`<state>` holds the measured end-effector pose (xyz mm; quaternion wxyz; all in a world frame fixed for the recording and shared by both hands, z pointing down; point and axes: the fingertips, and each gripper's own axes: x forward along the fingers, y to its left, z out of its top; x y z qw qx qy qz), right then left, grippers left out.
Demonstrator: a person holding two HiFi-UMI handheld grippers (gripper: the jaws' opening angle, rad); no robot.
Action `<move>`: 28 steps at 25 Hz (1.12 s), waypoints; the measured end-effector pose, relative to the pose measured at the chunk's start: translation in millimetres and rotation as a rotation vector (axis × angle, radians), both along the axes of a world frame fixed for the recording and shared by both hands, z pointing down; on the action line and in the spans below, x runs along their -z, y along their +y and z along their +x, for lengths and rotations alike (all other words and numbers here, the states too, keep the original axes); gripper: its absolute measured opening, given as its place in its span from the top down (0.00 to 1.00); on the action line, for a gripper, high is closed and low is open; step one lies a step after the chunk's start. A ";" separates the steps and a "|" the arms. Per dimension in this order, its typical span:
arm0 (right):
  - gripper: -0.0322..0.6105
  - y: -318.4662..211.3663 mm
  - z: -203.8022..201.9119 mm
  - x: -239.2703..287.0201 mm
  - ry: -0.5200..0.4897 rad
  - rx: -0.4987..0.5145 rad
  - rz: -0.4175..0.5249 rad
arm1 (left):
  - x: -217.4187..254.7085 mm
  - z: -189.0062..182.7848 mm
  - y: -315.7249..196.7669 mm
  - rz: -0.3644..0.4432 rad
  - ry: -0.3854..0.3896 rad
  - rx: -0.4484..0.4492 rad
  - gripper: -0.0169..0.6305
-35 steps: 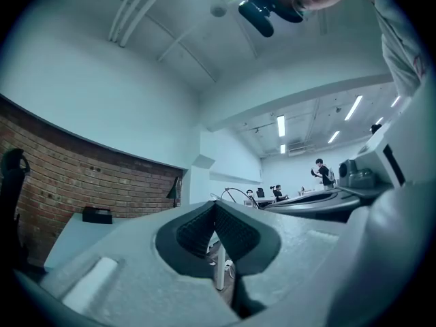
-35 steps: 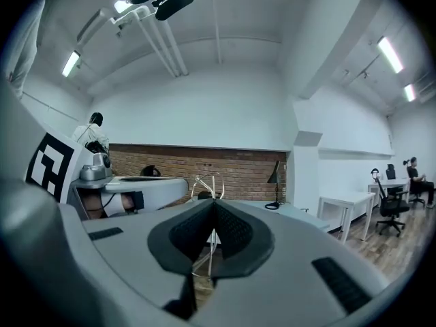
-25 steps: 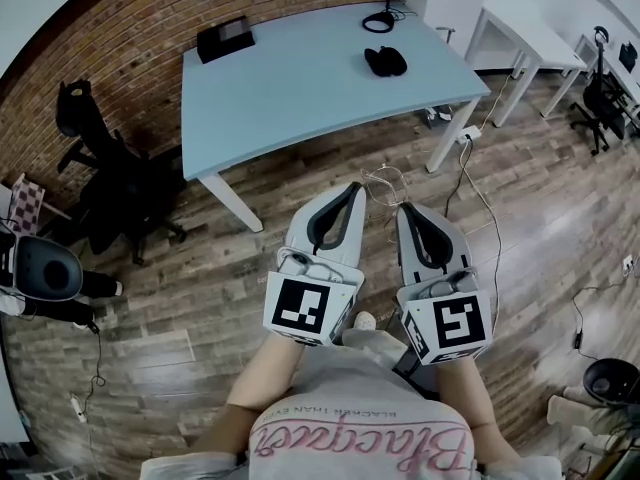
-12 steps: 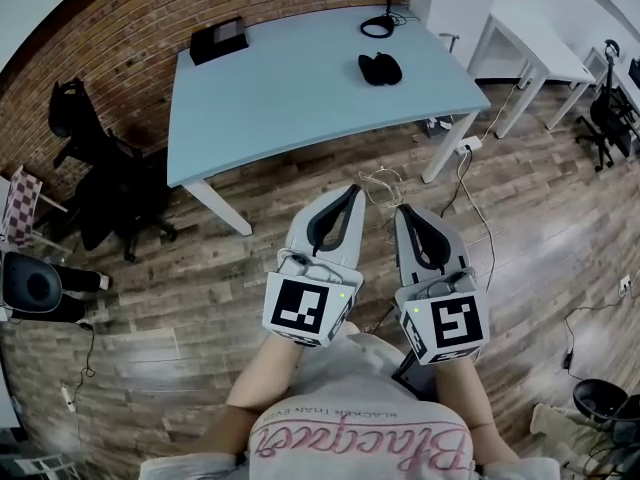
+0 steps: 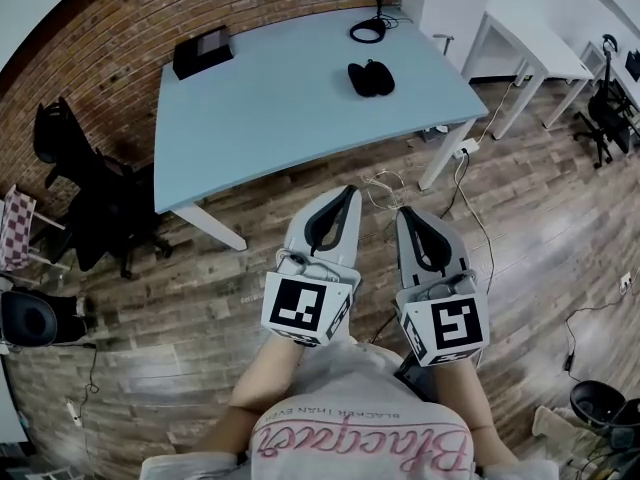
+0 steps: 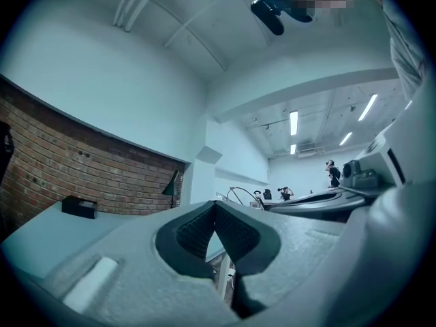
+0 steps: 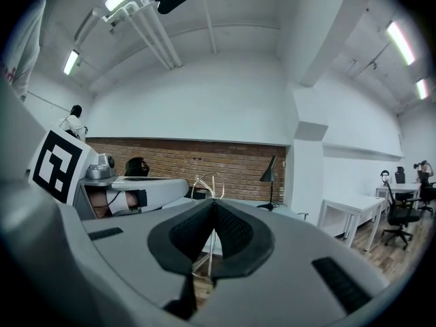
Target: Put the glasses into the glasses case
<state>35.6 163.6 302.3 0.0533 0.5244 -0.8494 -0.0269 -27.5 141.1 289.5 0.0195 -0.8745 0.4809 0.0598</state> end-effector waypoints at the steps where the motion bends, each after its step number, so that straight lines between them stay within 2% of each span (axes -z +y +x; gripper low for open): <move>1: 0.93 -8.6 0.3 0.2 -0.002 -0.001 0.000 | 1.0 0.7 -9.0 0.002 -0.001 -0.004 0.97; 19: 0.93 -191.7 -13.7 6.2 -0.026 -0.084 -0.017 | 8.2 -13.7 -191.9 0.005 -0.018 -0.082 0.97; 28: 0.93 -247.8 -21.3 -0.8 -0.014 -0.138 -0.039 | -0.1 -22.2 -248.9 -0.018 -0.017 -0.135 0.97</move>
